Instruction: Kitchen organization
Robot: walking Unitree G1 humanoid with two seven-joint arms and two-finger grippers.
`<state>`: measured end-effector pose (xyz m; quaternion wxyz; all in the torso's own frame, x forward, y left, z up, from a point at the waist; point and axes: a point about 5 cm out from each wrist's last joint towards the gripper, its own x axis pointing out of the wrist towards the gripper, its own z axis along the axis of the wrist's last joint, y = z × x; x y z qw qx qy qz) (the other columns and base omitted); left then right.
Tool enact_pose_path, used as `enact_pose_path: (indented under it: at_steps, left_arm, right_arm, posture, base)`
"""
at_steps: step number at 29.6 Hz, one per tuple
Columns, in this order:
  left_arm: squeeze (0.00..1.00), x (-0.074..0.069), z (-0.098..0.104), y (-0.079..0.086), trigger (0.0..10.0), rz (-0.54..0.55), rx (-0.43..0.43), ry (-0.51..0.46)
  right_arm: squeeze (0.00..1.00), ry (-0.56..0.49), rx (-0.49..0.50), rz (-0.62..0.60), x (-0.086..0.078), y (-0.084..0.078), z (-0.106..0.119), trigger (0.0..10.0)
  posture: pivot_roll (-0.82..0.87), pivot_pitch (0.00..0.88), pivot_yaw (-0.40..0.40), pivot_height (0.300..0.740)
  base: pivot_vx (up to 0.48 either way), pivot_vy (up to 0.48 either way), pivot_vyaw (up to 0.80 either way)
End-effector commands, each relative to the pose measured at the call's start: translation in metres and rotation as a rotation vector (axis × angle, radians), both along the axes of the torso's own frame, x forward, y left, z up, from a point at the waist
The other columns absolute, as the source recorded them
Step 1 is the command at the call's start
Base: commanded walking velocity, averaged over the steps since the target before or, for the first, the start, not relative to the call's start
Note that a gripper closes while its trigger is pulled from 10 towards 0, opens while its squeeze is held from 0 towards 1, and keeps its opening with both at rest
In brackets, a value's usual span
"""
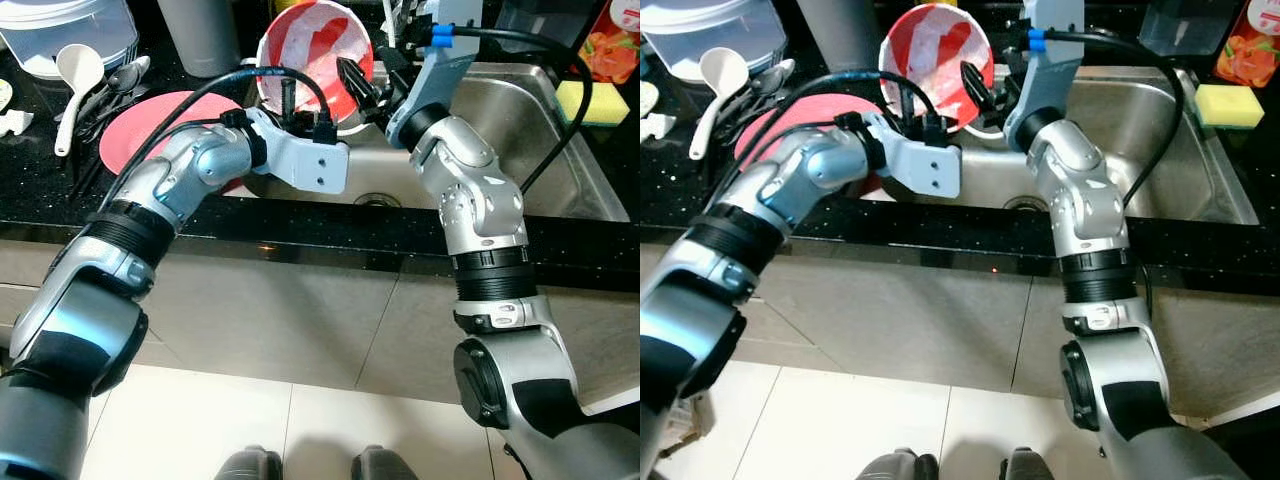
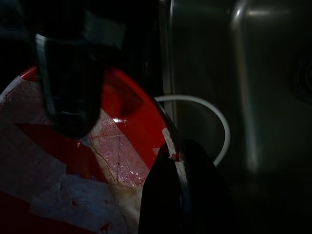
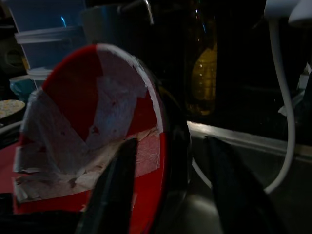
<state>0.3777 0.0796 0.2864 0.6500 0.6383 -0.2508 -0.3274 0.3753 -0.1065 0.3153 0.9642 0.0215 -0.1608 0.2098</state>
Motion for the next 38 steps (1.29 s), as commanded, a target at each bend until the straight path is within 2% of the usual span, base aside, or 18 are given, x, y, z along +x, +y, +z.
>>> enact_pose_path:
  at_steps: [1, 14, 15, 16, 17, 18, 21, 22, 23, 24, 26, 30, 34, 38]
  left_arm:
    - [0.0, -0.001, -0.001, -0.003, 10.0, -0.015, 0.021, -0.013]
    - [0.0, -0.003, -0.004, -0.004, 10.0, -0.028, 0.043, -0.05]
    - [1.0, -0.003, -0.003, -0.005, 10.0, -0.032, 0.03, -0.051]
    - [1.0, -0.003, -0.002, -0.005, 10.0, -0.034, 0.02, -0.051]
    - [1.0, -0.003, 0.0, -0.005, 10.0, -0.035, 0.004, -0.049]
    - [1.0, -0.002, 0.002, -0.006, 10.0, -0.033, -0.013, -0.062]
    - [1.0, -0.002, 0.006, -0.007, 10.0, -0.027, -0.045, -0.089]
    - [0.04, -0.002, 0.008, -0.007, 10.0, -0.026, -0.061, -0.092]
    - [0.0, -0.003, 0.012, -0.008, 10.0, -0.034, -0.107, -0.117]
    - [0.0, -0.003, 0.012, -0.008, 10.0, -0.034, -0.107, -0.117]
    - [0.0, -0.005, 0.019, -0.008, 10.0, -0.044, -0.172, -0.143]
    - [0.0, -0.011, 0.015, -0.007, 10.0, -0.069, -0.196, -0.105]
    - [0.0, -0.017, 0.001, 0.0, 10.0, -0.055, -0.177, -0.038]
    - [0.0, -0.013, 0.01, 0.02, 10.0, 0.058, -0.421, 0.044]
  right_arm:
    - [0.0, 0.017, -0.006, 0.007, 0.001, 0.004, 0.0, 0.0]
    - [0.0, 0.027, -0.005, -0.033, 0.003, 0.0, -0.001, 0.0]
    - [0.0, 0.027, -0.011, -0.036, 0.003, 0.0, -0.001, 0.0]
    - [0.0, 0.026, -0.016, -0.038, 0.003, 0.0, -0.001, 0.0]
    - [0.0, 0.025, -0.023, -0.043, 0.003, 0.0, -0.002, 7.3]
    - [0.0, 0.025, -0.026, -0.045, 0.003, 0.0, -0.002, 10.0]
    - [0.0, 0.025, -0.028, -0.05, 0.004, 0.001, -0.002, 10.0]
    - [0.0, 0.026, -0.028, -0.053, 0.004, 0.001, -0.003, 10.0]
    - [0.0, 0.03, -0.03, -0.069, 0.004, -0.001, -0.004, 10.0]
    - [0.0, 0.03, -0.03, -0.069, 0.004, -0.001, -0.004, 10.0]
    - [0.0, 0.04, -0.023, -0.113, 0.007, -0.005, -0.006, 10.0]
    - [0.0, 0.051, -0.003, -0.19, 0.012, -0.015, -0.007, 10.0]
    - [0.0, 0.061, 0.025, -0.352, 0.025, -0.043, -0.003, 10.0]
    - [0.0, 0.063, -0.019, -0.391, 0.03, -0.05, -0.007, 10.0]
  posture:
    - [-0.04, 0.102, 0.07, 0.74]
    - [-0.03, 0.105, 0.07, 0.74]
    - [-0.03, 0.105, 0.07, 0.74]
    - [-0.03, 0.106, 0.071, 0.74]
    - [-0.03, 0.106, 0.071, 0.74]
    - [-0.03, 0.106, 0.071, 0.74]
    - [-0.03, 0.107, 0.071, 0.74]
    - [-0.03, 0.107, 0.071, 0.74]
    - [-0.03, 0.107, 0.072, 0.74]
    - [-0.03, 0.107, 0.072, 0.74]
    - [-0.03, 0.108, 0.071, 0.74]
    - [-0.03, 0.109, 0.073, 0.74]
    - [-0.03, 0.106, 0.061, 0.74]
    - [-0.02, 0.104, 0.061, 0.74]
  base:
    - [0.0, 0.0, 0.0]
    - [0.0, 0.0, 0.0]
    - [0.0, 0.0, 0.0]
    - [0.0, 0.0, 0.0]
    - [0.0, 0.0, 0.0]
    - [0.0, 0.0, 0.0]
    - [0.0, 0.0, 0.0]
    - [0.0, 0.0, 0.0]
    - [0.0, 0.0, 0.0]
    - [0.0, 0.0, 0.0]
    - [0.0, 0.0, 0.0]
    - [0.0, 0.0, 0.0]
    - [0.0, 0.0, 0.0]
    - [0.0, 0.0, 0.0]
